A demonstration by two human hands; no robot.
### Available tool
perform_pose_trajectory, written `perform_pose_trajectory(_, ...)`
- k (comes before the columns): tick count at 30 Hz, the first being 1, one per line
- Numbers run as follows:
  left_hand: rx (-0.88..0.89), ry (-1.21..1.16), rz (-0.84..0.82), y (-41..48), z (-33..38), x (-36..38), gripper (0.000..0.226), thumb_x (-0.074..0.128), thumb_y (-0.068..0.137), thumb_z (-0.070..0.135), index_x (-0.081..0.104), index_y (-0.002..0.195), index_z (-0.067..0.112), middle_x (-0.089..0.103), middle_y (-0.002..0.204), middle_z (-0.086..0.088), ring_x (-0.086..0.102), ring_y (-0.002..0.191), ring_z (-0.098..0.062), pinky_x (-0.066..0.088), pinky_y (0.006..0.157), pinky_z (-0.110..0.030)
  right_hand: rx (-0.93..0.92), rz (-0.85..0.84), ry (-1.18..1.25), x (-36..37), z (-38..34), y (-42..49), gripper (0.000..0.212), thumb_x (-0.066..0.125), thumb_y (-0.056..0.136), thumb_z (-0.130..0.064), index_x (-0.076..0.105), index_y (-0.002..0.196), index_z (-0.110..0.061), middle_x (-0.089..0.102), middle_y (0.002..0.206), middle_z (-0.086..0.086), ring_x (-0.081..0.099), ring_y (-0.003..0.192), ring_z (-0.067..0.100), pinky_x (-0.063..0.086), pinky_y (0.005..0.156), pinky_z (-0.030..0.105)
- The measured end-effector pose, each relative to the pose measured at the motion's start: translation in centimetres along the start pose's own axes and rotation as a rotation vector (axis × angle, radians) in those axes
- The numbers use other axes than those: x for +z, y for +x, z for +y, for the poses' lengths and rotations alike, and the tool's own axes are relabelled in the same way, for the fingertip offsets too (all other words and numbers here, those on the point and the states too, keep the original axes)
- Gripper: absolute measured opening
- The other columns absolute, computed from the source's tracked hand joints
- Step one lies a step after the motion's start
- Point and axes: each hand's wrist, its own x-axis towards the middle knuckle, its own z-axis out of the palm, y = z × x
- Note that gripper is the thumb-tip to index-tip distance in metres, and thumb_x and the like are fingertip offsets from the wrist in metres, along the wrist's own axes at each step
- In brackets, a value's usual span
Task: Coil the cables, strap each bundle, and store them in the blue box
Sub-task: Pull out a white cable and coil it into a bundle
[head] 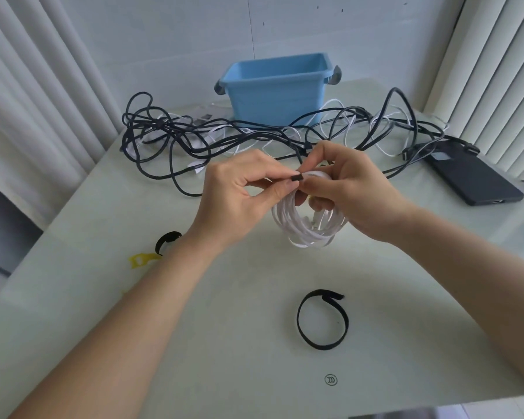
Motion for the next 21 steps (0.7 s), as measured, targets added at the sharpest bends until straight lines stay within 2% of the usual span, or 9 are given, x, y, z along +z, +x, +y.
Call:
perform_pose_trajectory(3, 0.027, 0.068, 0.003, -0.2, -0.2, -0.1, 0.013, 0.075, 0.086, 0.001, 0.079, 0.097, 0.003, 0.071, 0.091, -0.007, 0.070, 0.081, -0.011, 0.056, 0.074, -0.019, 0.018, -0.052, 0.016, -0.2, 0.2, 0.1, 0.018, 0.064, 0.087, -0.010, 0.054, 0.099, -0.001, 0.070, 0.082, 0.021, 0.048, 0.064, 0.028, 0.043, 0.060, 0.033)
perform_pose_trajectory(7, 0.002, 0.045, 0.033, -0.3, -0.2, 0.1, 0.011, 0.072, 0.086, 0.004, 0.079, 0.095, 0.002, 0.071, 0.090, -0.008, 0.069, 0.079, -0.010, 0.054, 0.071, -0.017, 0.009, -0.064, 0.058, 0.0, 0.4, 0.1, 0.016, 0.061, 0.088, -0.010, 0.052, 0.099, -0.002, 0.067, 0.076, 0.017, 0.047, 0.058, 0.023, 0.041, 0.060, 0.033)
perform_pose_trajectory(12, -0.148, -0.073, 0.086, -0.4, 0.0, 0.6, 0.006, 0.079, 0.085, 0.011, 0.078, 0.091, 0.013, 0.070, 0.090, -0.007, 0.070, 0.078, -0.008, 0.054, 0.072, -0.018, 0.038, -0.065, 0.091, 0.2, 0.3, 0.0, 0.008, 0.059, 0.094, -0.007, 0.052, 0.096, -0.004, 0.064, 0.073, 0.012, 0.047, 0.054, 0.017, 0.037, 0.062, 0.034)
perform_pose_trajectory(16, -0.204, -0.193, 0.083, -0.4, -0.4, 0.8, 0.015, 0.083, 0.079, 0.007, 0.078, 0.093, 0.003, 0.071, 0.095, -0.016, 0.074, 0.072, -0.020, 0.060, 0.068, -0.030, 0.091, -0.046, 0.181, 0.5, 0.2, -0.1, 0.009, 0.049, 0.102, -0.009, 0.051, 0.094, -0.005, 0.064, 0.079, 0.011, 0.057, 0.065, 0.016, 0.043, 0.062, 0.033)
perform_pose_trajectory(18, -0.203, -0.191, 0.074, -0.5, -0.5, 0.9, 0.018, 0.084, 0.077, 0.004, 0.077, 0.093, 0.000, 0.072, 0.096, -0.016, 0.075, 0.073, -0.018, 0.060, 0.069, -0.028, 0.079, -0.060, 0.163, 0.5, 0.3, 0.0, 0.009, 0.059, 0.095, -0.012, 0.053, 0.095, -0.006, 0.064, 0.081, 0.014, 0.054, 0.067, 0.019, 0.043, 0.062, 0.034)
perform_pose_trajectory(21, -0.289, -0.163, 0.037, -0.5, -0.2, 0.8, 0.024, 0.088, 0.073, 0.005, 0.074, 0.092, 0.010, 0.076, 0.096, -0.007, 0.076, 0.076, -0.014, 0.060, 0.068, -0.026, 0.080, -0.081, 0.081, 0.1, 0.5, 0.1, 0.021, 0.065, 0.083, -0.008, 0.054, 0.101, -0.006, 0.062, 0.082, 0.016, 0.051, 0.062, 0.021, 0.044, 0.061, 0.030)
